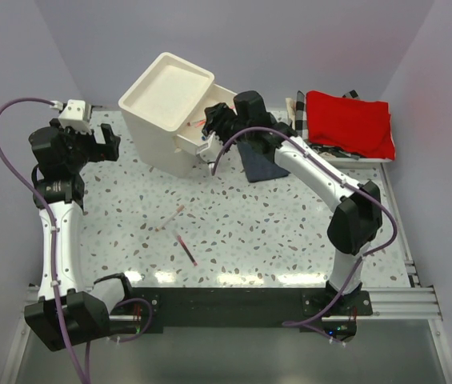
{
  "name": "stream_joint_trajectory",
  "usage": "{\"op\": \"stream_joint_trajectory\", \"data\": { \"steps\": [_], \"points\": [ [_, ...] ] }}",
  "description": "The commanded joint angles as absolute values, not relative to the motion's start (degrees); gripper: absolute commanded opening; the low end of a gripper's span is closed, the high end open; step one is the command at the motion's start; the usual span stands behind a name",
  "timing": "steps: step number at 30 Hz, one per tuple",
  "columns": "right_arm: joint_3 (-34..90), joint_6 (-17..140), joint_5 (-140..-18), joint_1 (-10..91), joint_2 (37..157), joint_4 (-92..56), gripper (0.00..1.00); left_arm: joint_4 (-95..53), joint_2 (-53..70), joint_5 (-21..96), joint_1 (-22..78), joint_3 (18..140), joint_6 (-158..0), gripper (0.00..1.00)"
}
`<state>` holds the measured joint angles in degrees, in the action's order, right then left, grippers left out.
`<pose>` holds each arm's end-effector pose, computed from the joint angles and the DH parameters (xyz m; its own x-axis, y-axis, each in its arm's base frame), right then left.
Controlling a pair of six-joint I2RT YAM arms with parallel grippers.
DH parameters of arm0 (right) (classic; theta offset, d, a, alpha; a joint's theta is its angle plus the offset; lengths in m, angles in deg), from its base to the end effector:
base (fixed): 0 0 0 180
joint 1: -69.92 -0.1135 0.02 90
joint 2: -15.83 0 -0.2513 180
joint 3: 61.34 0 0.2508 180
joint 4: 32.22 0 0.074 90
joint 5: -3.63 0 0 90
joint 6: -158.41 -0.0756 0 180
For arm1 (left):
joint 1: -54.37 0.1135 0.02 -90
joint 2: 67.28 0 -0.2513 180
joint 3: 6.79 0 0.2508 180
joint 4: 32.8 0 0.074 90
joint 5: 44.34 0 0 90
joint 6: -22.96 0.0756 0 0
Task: Sort the stationery into containers
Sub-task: Place the pen in the drawer, then pick up the pen from the center of the board.
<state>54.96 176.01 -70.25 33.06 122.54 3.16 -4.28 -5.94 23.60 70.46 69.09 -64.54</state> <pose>0.3647 0.2997 0.3322 0.8452 -0.5108 0.1571 -0.0971 -0.4358 -0.8948 0.2789 0.0509 0.3622 -0.2278 -0.0236 -0.9734 0.1034 0.9935 -0.0483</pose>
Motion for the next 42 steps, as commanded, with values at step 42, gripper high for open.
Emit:
{"op": "stream_joint_trajectory", "data": {
  "steps": [42],
  "points": [
    [50.5,50.76,-97.18,3.74,135.52,11.32,0.69,-1.73,-7.6,35.28,70.89,71.91,-65.11,1.0]
  ]
}}
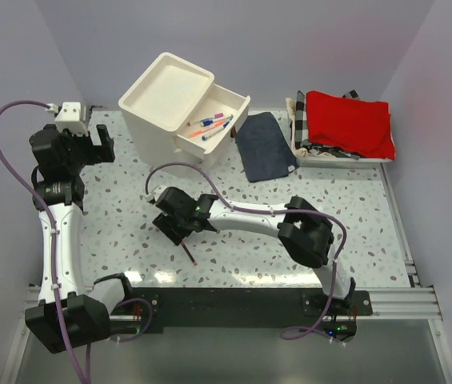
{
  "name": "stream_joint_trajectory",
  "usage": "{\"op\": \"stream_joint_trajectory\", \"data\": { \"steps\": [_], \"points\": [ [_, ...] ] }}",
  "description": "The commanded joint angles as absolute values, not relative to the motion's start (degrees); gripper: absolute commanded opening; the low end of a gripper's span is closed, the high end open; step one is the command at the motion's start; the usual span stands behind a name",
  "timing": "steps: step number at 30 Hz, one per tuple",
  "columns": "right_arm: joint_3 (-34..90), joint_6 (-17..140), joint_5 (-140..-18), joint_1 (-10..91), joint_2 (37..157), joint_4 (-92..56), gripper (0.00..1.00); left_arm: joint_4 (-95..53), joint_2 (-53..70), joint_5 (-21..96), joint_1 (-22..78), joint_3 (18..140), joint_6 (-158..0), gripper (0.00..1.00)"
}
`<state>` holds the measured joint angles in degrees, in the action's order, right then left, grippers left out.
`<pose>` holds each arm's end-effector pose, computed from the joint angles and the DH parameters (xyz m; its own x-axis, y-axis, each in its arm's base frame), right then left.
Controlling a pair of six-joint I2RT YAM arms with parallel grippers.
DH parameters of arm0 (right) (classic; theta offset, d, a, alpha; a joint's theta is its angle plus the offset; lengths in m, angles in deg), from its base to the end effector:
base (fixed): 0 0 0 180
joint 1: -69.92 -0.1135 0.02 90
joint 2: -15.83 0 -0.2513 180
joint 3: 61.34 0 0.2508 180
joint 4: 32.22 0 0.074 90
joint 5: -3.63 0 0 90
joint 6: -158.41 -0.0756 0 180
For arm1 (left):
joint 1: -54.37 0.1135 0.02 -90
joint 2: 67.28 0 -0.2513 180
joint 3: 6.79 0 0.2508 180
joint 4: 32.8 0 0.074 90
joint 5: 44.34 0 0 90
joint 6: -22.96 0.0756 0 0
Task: Sort the stationery into containers
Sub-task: Pick up the pen from the center of the board.
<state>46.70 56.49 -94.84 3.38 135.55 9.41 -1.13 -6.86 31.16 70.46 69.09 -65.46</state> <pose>0.2009 0.4350 0.1617 -0.4925 -0.6217 -0.6090 -0.7876 0.6162 0.0078 0.2733 0.0591 0.3578 -0.2692 -0.0499 -0.9618 -0.0299 0.9986 -0.0434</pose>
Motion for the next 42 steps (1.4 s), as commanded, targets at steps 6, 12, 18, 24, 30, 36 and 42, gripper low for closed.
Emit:
{"op": "stream_joint_trajectory", "data": {
  "steps": [6,12,18,24,30,36,42],
  "points": [
    [49.27,49.7,-96.13,3.65,138.07,11.15,0.67,-1.73,-7.52,35.64,70.89,72.18,-64.67,1.0],
    [49.71,49.61,-93.93,2.86,140.45,10.97,0.63,-2.78,-7.25,35.64,70.89,71.82,-64.93,1.0],
    [49.27,49.43,-93.23,2.25,143.0,11.15,0.6,-2.52,-6.9,35.55,70.8,72.09,-64.58,1.0],
    [48.22,51.1,-90.69,1.19,146.17,10.89,0.27,-2.87,-6.64,35.73,70.8,71.91,-64.58,1.0],
    [47.78,54.61,-88.58,2.06,142.23,11.41,0.0,-2.87,-6.02,35.64,70.8,72.53,-64.76,1.0],
    [48.3,65.23,-87.25,5.4,129.67,12.37,0.0,-4.62,-4.44,33.1,70.8,72.53,-63.88,1.0],
    [45.06,76.58,-85.4,5.06,117.71,10.37,0.0,-5.16,-2.33,29.32,70.89,74.89,-63.44,1.0]
  ]
}}
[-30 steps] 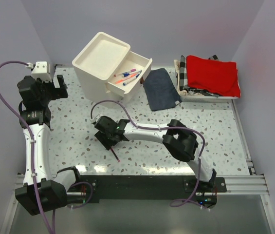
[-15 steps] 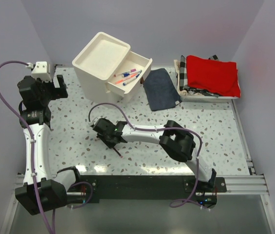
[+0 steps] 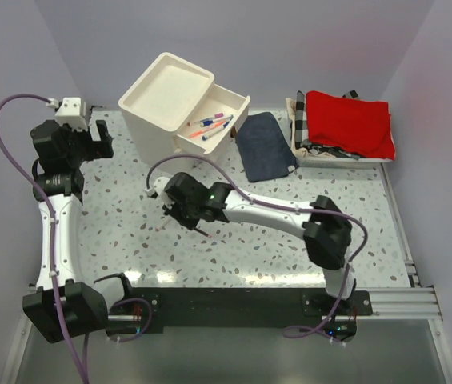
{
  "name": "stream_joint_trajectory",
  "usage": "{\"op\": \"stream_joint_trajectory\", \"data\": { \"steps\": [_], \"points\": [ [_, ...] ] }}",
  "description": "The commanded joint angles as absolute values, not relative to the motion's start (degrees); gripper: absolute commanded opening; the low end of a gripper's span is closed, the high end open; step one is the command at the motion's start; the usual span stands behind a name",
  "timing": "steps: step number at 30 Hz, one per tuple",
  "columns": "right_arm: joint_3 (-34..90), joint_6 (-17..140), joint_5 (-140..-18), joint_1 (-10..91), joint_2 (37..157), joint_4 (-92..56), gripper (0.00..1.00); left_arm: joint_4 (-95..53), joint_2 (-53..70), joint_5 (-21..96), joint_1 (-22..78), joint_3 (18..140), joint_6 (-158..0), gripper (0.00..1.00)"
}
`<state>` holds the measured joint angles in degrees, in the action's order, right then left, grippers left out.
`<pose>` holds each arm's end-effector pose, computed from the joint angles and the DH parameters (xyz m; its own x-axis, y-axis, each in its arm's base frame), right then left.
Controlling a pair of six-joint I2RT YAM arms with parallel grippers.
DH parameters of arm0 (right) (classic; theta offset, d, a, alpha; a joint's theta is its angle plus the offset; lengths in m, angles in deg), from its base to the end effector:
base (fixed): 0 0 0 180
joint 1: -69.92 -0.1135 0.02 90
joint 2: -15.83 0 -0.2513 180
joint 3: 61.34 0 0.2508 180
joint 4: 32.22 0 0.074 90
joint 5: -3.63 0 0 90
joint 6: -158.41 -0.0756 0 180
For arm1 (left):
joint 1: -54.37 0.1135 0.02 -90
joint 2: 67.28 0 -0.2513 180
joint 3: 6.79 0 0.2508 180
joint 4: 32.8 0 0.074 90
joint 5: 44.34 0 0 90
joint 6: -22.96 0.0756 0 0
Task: Sort the stationery into containers
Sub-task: Pick up the pen from the center of the board, then place the pen in the drawer.
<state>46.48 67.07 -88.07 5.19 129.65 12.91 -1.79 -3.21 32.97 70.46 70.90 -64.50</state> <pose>0.2004 0.4193 0.2007 -0.3532 -0.6935 -0.6279 -0.8879 0.4599 -0.0084 0.2879 0.0658 0.3544 -0.2899 -0.0386 -0.9563 -0.0562 0.9981 -0.0233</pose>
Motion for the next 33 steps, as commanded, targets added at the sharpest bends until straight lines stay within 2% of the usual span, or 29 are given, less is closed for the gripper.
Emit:
{"op": "stream_joint_trajectory", "data": {
  "steps": [1,6,13,18,21,26,33],
  "points": [
    [44.27,78.59,-85.84,4.97,115.17,9.84,0.0,-5.33,-2.15,28.96,70.89,75.86,-63.09,1.0],
    [44.61,88.52,-87.24,4.88,109.0,7.99,0.0,-3.84,-1.28,27.21,70.89,80.6,-61.77,1.0],
    [46.28,110.55,-89.01,5.05,102.93,0.7,0.0,-2.17,-0.48,26.68,70.89,84.3,-61.15,1.0],
    [47.6,123.67,-87.43,8.82,100.82,-4.49,0.0,-1.38,-0.4,25.97,70.89,85.09,-60.19,1.0],
    [48.83,132.72,-82.61,14.25,100.55,-6.51,0.0,-1.47,-0.57,25.97,70.89,85.62,-59.92,1.0],
    [52.52,137.14,-70.39,24.2,102.65,-2.13,0.0,-1.82,-1.62,26.06,71.15,84.49,-59.75,1.0],
    [55.33,141.18,-64.93,28.52,109.42,-2.2,0.0,-1.29,-2.86,25.97,71.68,82.72,-60.01,1.0]
  ]
}}
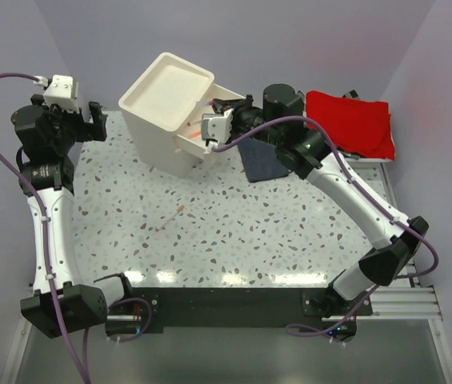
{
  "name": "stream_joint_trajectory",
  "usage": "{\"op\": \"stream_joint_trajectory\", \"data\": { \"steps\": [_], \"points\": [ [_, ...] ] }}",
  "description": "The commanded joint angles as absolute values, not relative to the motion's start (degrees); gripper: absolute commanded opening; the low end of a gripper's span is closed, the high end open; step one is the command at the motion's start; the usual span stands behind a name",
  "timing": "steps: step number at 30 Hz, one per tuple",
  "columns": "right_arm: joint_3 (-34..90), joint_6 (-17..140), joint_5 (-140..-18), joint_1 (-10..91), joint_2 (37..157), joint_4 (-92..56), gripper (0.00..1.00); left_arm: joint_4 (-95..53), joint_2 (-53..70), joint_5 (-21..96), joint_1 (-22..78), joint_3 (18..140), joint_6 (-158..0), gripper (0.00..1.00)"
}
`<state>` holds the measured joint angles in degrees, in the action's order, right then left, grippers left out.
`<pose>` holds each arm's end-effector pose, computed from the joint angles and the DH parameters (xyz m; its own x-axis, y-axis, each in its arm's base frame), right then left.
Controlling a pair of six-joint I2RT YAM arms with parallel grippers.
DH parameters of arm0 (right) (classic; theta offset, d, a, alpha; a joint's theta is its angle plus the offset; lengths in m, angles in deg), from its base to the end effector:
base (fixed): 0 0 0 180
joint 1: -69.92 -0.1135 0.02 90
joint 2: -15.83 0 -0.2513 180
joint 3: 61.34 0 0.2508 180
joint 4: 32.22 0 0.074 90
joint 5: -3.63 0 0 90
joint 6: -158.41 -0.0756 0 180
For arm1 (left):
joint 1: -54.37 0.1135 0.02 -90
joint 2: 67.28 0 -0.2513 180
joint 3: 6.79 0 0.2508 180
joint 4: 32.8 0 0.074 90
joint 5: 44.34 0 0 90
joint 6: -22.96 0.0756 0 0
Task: Sort the stationery into containers
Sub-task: Place the pen in the drawer.
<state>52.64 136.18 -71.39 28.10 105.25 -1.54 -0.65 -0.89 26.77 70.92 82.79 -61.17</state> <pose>0.2789 0.2758 0.4534 0.7435 -0.5347 -0.4017 -0.3897 0.1417 -0.9100 0.2884 0.0602 0.4199 -0.1447 0.0579 -0.9878 0.0521 0.9973 0.0509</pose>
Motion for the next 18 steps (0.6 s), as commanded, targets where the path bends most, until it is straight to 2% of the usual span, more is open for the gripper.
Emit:
{"op": "stream_joint_trajectory", "data": {
  "steps": [1,8,18],
  "points": [
    [56.03,141.54,-64.67,28.78,110.47,-2.47,0.0,-1.2,-2.94,25.97,71.77,82.72,-60.1,1.0],
    [62.8,150.23,-60.45,31.86,119.35,4.2,0.0,-1.12,-2.86,26.5,72.21,82.37,-60.01,1.0],
    [71.76,160.25,-57.63,34.24,126.11,19.13,0.0,-1.82,-3.56,27.03,72.38,80.18,-60.1,1.0]
  ]
}}
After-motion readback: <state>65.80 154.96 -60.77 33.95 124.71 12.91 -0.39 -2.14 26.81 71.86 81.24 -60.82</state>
